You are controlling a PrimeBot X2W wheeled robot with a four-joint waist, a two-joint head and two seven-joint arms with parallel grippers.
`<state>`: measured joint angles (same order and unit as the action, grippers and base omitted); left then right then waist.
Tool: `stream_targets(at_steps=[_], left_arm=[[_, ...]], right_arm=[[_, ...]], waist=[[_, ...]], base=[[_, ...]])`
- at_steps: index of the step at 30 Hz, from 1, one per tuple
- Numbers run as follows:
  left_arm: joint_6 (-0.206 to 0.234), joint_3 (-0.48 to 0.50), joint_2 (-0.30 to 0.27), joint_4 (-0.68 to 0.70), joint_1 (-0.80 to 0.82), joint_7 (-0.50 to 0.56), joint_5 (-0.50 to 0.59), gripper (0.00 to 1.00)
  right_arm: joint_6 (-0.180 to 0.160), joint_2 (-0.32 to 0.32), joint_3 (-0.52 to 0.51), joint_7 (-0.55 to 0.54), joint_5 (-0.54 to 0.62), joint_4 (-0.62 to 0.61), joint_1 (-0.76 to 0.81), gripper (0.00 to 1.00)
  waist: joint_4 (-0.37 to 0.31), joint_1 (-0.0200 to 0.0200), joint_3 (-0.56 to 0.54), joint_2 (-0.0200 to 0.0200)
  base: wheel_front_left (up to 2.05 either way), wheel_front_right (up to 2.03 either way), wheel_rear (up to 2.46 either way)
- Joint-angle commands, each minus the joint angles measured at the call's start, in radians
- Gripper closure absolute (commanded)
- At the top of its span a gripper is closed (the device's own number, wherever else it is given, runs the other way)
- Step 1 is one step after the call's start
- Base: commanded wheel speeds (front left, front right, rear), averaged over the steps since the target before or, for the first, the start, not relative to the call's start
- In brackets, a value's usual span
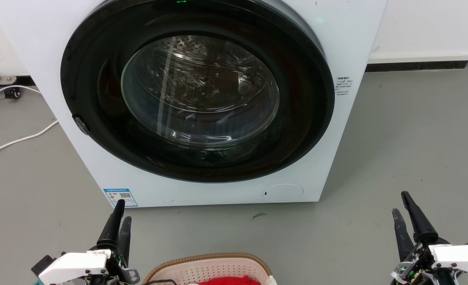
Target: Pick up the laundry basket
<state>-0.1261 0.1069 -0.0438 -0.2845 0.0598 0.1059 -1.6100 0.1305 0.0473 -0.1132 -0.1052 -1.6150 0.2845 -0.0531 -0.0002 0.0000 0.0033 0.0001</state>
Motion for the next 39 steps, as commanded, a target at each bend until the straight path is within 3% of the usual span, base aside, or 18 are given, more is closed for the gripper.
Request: stream_targets(at_steps=[1, 9, 27, 39], left_arm=[[-0.002, -0.001, -0.003, 0.025, 0.017, -0.012, 0.023, 0.0], [0.002, 0.003, -0.004, 0.063, 0.013, -0.052, 0.165, 0.0], [0.061, -0.065, -0.005, 0.146, -0.01, -0.129, 0.559, 0.0], [0.07, -0.093, -0.005, 0.167, -0.029, -0.173, 0.748, 0.0]], right_arm=[[0.0, 0.003, -0.002, 0.011, 0.012, -0.025, -0.014, 0.0], [0.0, 0.003, -0.014, 0.051, 0.19, -0.072, 0.002, 0.0], [0.0, 0.003, 0.034, 0.128, 0.677, -0.206, 0.056, 0.0], [0.0, 0.004, 0.047, 0.172, 0.911, -0.236, 0.092, 0.0]], waist=[[0.0, 0.0, 0.0, -0.0001], [-0.002, 0.0, 0.003, -0.0001], [-0.004, 0.0, 0.003, -0.0001], [-0.005, 0.0, 0.001, -0.0001]], base=[[0.0, 0.0, 0.0], [0.0, 0.0, 0.0], [0.0, 0.0, 0.0], [0.0, 0.0, 0.0]])
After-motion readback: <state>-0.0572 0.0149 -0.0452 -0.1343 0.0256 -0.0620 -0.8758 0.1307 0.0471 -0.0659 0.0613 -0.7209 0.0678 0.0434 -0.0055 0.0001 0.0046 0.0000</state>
